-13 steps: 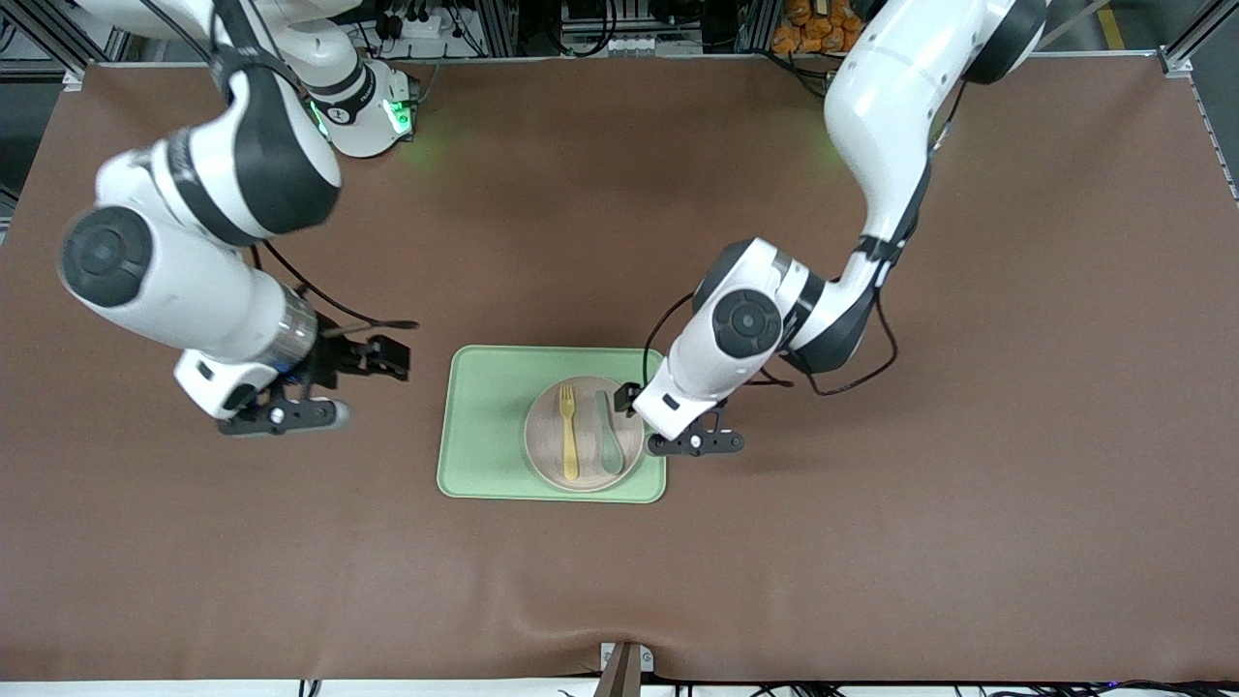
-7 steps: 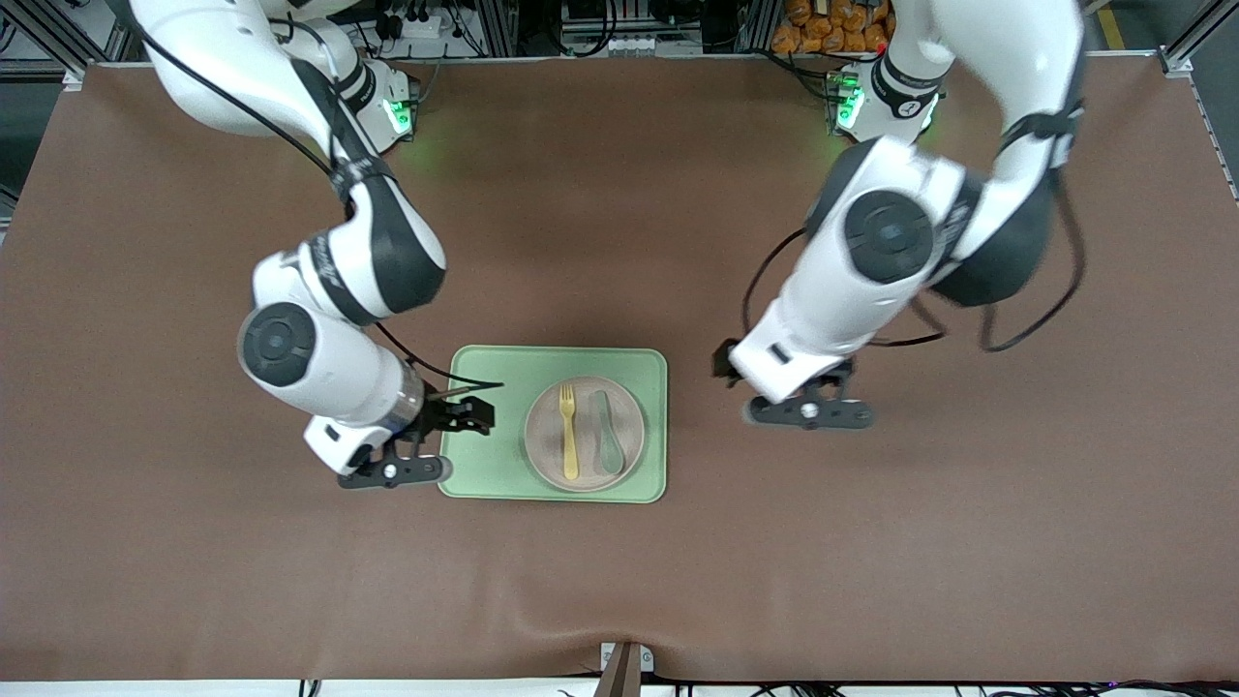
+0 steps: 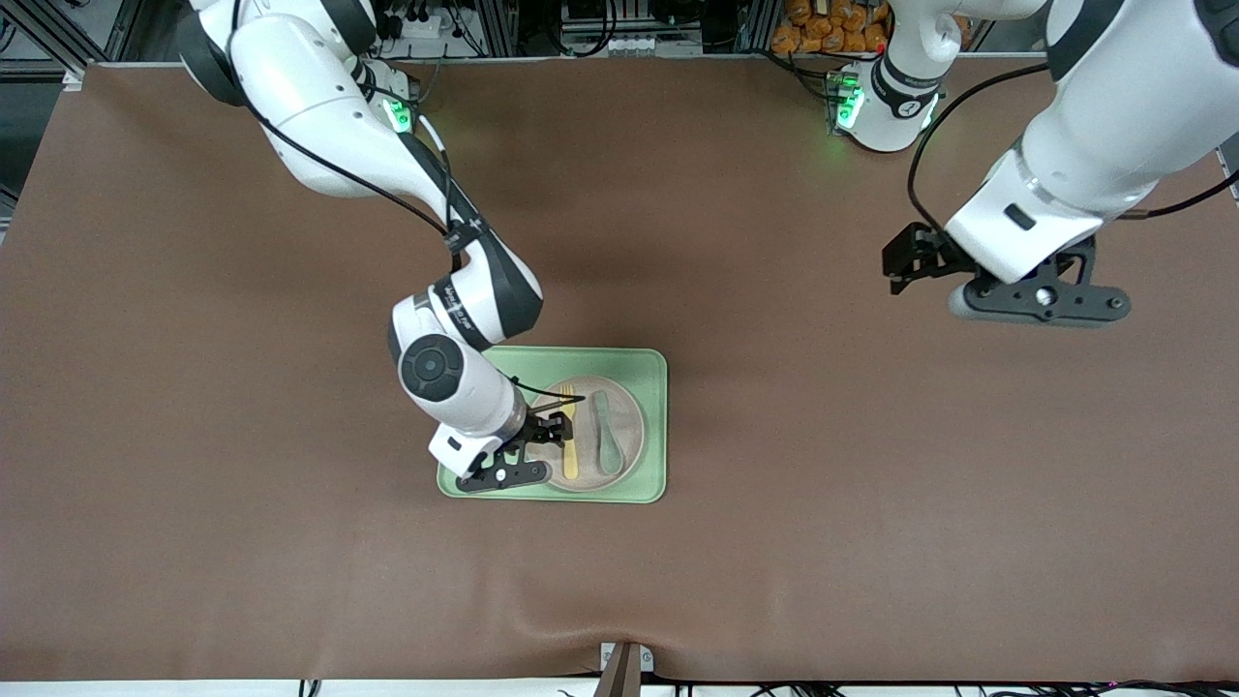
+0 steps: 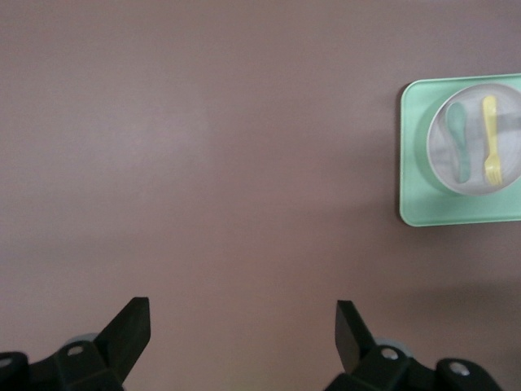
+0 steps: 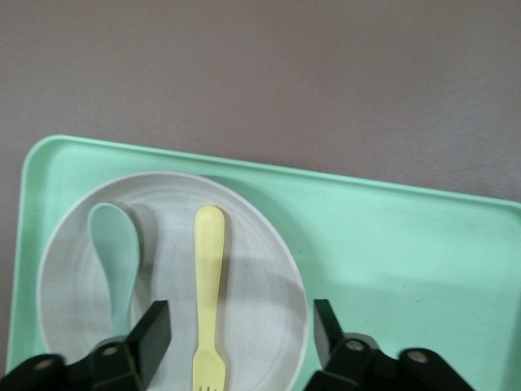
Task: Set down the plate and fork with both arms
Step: 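Raise the left gripper away while the right gripper reaches the yellow fork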
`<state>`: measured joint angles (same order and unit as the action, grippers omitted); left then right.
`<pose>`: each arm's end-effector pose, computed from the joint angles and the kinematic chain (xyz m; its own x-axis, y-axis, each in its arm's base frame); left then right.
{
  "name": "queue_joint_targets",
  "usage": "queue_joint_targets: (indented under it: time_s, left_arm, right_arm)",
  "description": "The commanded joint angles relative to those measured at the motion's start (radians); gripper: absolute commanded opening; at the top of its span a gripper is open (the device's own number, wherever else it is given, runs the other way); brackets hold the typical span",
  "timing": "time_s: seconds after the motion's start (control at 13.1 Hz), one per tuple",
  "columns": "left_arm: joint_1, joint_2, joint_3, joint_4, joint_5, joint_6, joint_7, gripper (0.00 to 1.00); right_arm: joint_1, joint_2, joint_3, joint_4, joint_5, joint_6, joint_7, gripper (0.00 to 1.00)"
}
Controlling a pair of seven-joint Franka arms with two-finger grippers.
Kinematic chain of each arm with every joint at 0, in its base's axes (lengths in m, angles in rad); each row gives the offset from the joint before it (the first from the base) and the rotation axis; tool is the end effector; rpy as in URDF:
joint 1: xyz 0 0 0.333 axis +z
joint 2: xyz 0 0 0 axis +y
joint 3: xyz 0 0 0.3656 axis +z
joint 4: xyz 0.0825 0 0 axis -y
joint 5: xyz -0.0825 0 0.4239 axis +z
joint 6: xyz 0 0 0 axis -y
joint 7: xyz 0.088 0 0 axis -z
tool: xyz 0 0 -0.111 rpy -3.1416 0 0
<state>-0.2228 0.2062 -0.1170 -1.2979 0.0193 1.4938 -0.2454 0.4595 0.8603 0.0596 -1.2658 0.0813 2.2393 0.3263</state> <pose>0.6257 -0.2084 0.6734 0.9958 -0.0905 -0.0098 -0.0905 -0.9959 0.0023 0.7303 0.4044 0.2562 0.9908 0.1173 0.0674 0.1260 -0.9817 -0.1431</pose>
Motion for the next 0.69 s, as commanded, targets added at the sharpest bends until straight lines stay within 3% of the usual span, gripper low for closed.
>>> queue_joint_targets:
  time_s: [0.0, 0.15, 0.61]
  left_arm:
    - [0.08, -0.074, -0.013, -0.116, 0.002, 0.019, 0.029, 1.0]
    - [0.106, -0.109, -0.013, -0.167, 0.002, 0.034, 0.029, 1.0]
    - [0.111, -0.108, -0.016, -0.155, 0.004, 0.039, 0.029, 1.0]
  right_arm:
    - [0.033, 0.04, -0.021, 0.046, -0.028, -0.003, 0.037, 0.72]
    - [0.042, 0.048, -0.021, 0.037, -0.041, -0.003, 0.037, 0.68]
    - [0.068, 0.082, -0.021, 0.037, -0.067, 0.013, 0.066, 0.61]
